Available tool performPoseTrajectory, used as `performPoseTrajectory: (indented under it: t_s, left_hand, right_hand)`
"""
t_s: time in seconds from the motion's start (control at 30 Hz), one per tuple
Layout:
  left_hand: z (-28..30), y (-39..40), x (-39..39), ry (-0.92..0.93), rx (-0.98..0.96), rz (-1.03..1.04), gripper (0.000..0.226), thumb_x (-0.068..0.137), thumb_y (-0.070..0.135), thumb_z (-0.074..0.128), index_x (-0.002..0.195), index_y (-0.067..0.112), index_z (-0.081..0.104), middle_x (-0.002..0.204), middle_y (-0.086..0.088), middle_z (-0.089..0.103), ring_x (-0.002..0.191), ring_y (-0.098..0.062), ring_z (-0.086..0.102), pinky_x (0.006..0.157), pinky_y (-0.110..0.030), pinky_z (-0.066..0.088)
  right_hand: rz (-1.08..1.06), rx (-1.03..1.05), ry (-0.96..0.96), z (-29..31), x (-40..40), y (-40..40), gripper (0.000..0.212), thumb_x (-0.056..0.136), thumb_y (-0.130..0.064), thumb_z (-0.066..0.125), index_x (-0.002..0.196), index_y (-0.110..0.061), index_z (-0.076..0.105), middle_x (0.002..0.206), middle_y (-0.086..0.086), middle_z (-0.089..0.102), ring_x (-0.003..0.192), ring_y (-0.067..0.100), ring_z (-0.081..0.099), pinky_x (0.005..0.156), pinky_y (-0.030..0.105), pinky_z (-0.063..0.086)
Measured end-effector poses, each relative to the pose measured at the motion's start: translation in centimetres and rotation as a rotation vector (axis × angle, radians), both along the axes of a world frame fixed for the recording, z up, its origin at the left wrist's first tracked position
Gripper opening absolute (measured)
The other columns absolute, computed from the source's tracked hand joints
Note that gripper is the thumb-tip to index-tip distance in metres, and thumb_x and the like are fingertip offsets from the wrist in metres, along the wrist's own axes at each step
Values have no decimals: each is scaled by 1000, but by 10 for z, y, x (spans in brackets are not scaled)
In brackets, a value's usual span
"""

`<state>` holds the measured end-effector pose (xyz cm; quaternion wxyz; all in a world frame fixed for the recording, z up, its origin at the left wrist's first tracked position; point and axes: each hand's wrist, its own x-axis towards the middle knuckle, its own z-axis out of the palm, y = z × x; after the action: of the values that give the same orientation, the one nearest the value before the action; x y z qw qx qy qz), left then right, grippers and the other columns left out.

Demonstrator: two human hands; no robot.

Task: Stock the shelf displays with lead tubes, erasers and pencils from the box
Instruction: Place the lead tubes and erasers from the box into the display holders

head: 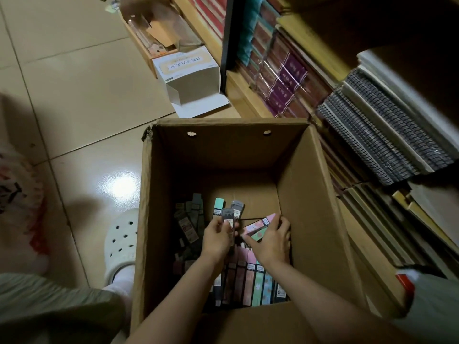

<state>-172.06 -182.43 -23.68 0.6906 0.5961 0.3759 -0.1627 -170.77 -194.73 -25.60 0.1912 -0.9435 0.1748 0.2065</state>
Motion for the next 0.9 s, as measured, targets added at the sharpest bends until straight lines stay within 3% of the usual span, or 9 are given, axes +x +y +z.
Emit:
performPoseTrajectory:
  t_s: [0.1,0.27,0.4,0.47,0.53,0.6,0.73,0.8,0.9]
  left_hand:
    - [-6,0,2,10,28,42,21,103,18,41,96,21,61,88,-2,69,74,-11,65,60,-22,52]
    - [-5,-2,3,29,6,31,22,104,18,40,106,10,60,95,-12,69,80,-23,68,71,-36,55]
    - [2,0,3,2,38,32,20,103,15,42,103,10,61,88,-9,68,75,-19,65,64,-30,55]
    - [9,0,5,-15,72,-2,19,102,14,44,96,13,62,89,-10,67,79,-23,65,73,-38,56]
    - [19,0,11,-26,91,-45,17,99,11,48,91,15,62,96,-14,69,88,-28,67,83,-46,57]
    - [32,1,20,-63,77,-87,13,96,4,53,101,12,62,102,-13,69,88,-25,68,79,-41,58]
    - [79,7,50,-223,87,-301,47,86,-5,62,127,15,47,107,-9,67,92,-21,67,70,-38,60]
    - [118,10,66,-329,99,-490,62,83,-3,68,129,25,38,111,-6,61,94,-19,65,58,-28,58]
    - [185,8,89,-482,132,-710,63,83,-3,67,128,33,40,116,-5,58,95,-15,62,58,-22,57]
  right_hand:
    - [-32,34,-4,-6,9,1,103,67,-47,85,144,-12,27,144,9,22,129,28,33,103,42,41]
    - [-164,95,-63,-5,15,6,94,57,-33,93,132,-15,40,137,7,32,125,27,38,103,42,40]
    - [-274,345,-187,2,11,10,52,81,-11,77,117,-20,41,114,6,57,108,26,58,88,39,51]
    - [-320,452,-195,13,9,10,36,91,-9,64,110,-23,38,102,7,63,94,26,65,74,38,55]
    - [-331,491,-242,28,7,7,31,94,-9,59,111,-23,37,102,9,63,88,24,64,64,30,51]
    - [-294,559,-294,49,7,5,37,93,-5,59,114,-25,35,101,4,61,90,21,64,65,24,49]
    - [-154,594,-402,113,22,-4,46,91,-3,61,120,-30,36,104,0,59,89,24,66,70,32,55]
    - [-72,591,-452,152,32,-14,47,91,-6,63,115,-37,37,108,-1,59,89,22,67,70,34,58]
    - [34,567,-560,216,43,-40,41,90,-12,65,109,-39,39,101,-4,63,83,16,70,70,39,61]
